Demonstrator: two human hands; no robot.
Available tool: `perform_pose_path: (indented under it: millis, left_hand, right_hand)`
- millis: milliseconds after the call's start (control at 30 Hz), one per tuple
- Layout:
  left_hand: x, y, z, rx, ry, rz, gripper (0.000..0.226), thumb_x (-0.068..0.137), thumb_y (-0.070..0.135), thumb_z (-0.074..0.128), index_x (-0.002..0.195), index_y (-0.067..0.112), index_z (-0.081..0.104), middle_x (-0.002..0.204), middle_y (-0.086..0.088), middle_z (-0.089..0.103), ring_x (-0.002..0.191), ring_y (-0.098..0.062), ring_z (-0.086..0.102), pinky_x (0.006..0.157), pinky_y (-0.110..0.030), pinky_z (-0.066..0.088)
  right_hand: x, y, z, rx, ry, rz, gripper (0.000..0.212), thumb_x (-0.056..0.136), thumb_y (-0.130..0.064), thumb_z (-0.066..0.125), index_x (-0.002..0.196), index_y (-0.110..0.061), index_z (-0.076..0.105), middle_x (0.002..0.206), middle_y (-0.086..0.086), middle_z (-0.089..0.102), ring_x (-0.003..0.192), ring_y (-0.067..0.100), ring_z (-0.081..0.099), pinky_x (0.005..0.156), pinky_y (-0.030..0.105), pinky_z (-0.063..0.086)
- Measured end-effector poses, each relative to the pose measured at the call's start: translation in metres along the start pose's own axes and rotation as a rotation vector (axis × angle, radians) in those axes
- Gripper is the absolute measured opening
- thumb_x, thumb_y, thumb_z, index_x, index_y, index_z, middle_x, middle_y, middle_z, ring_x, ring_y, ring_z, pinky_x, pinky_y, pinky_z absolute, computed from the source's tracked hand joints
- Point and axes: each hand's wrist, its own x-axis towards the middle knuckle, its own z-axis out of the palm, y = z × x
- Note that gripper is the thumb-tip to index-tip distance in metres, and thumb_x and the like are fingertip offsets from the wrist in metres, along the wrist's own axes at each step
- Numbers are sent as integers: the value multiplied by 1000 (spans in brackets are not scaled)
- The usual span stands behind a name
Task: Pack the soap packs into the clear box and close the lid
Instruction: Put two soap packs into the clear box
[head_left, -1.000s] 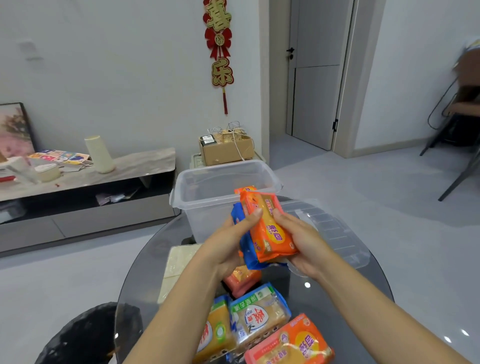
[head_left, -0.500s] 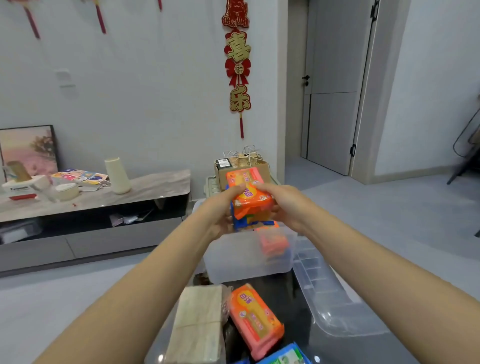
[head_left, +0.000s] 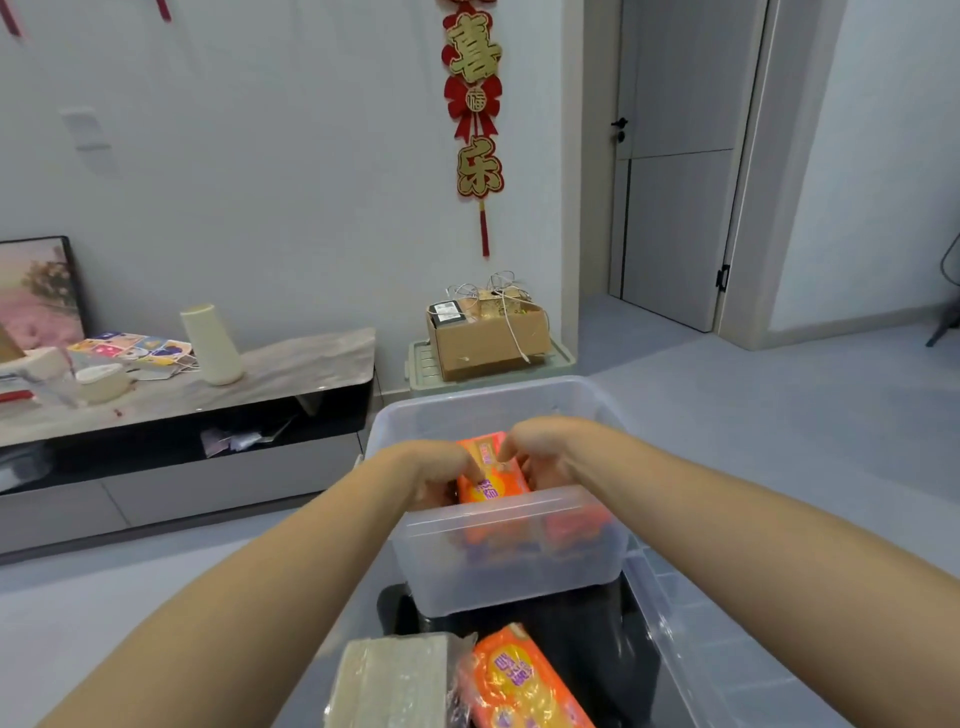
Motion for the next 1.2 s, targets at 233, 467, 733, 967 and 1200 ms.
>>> perform_pose_path:
  millis: [233,467,733,967,1200]
  left_hand:
    - [3,6,4,231,-158,-47,20,93,12,42,100,1,58,87,-15,68,76,-22,65,73,-29,53]
    - [-4,6,8,338,-72,-33,46,94,35,47,130,6,48,112,-14,64,88,-24,68,71,-30,55]
    - [-40,11,18,334,250,451,26,93,16,43,108,6,62,102,-14,64,93,-25,61,75,-29,47]
    - [-107,-38,38,267,584,727,31,86,9,46,104,16,71,91,5,66,70,-5,54,48,-1,38]
    - [-132,-114,66,401,565,387,43,81,27,56,124,18,58,127,-7,56,116,-25,53,101,-35,43]
  right_hand:
    - [-1,-4,1,-233,68,17,45,97,-12,33,137,8,30,111,28,51,95,33,52,104,48,37]
    - [-3,-6,-9,-298,210,-55,40,96,-9,38,131,10,40,136,33,46,123,43,50,105,47,41]
    - [-45,-2,-6,-129,298,-283,31,88,-15,55,112,3,61,113,20,62,89,29,60,93,41,49]
    - [-111,42,22,-26,372,-562,29,85,-9,49,100,-16,73,107,9,71,101,28,65,95,46,52]
    - [-133,102,67,109,232,-442,28,88,-2,49,109,-3,67,111,17,68,104,28,64,85,34,53]
